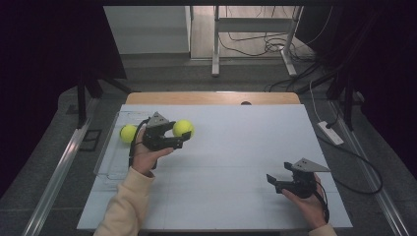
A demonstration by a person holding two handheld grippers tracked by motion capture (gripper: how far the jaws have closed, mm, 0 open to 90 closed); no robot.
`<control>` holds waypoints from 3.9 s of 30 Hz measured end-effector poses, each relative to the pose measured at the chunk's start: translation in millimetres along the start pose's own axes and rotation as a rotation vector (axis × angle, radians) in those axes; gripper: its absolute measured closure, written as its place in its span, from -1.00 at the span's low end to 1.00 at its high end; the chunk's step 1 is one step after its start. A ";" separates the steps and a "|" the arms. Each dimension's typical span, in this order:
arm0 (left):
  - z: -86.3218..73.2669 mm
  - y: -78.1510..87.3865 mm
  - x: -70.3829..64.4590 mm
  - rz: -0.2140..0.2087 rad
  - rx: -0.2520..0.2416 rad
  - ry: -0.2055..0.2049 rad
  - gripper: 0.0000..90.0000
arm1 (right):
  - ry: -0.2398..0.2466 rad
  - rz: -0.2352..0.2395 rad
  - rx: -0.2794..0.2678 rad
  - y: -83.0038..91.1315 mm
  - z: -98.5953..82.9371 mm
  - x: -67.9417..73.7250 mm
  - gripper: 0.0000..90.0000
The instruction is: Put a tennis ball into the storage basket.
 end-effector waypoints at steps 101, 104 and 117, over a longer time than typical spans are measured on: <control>-25.8 86.2 51.7 0.255 -0.082 0.121 -0.37 | 0.010 0.000 0.003 -0.7 -0.7 1.9 -0.70; -27.0 87.0 52.7 0.257 -0.080 0.124 -0.37 | 0.011 0.000 0.002 -0.5 -0.5 1.7 -0.70; -35.4 102.5 64.8 0.321 -0.083 0.154 -0.37 | 0.010 -0.004 0.002 -0.4 -0.3 0.5 -0.70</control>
Point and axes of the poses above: each handheld gripper's, and its own axes: y roughly backward along the jaws, z roughly out of its top, x roughly to its left, the point moved 1 cm from there along -y, roughly forward along the jaws, and after that the axes turned 5 degrees about -z, right-handed, at the moved point
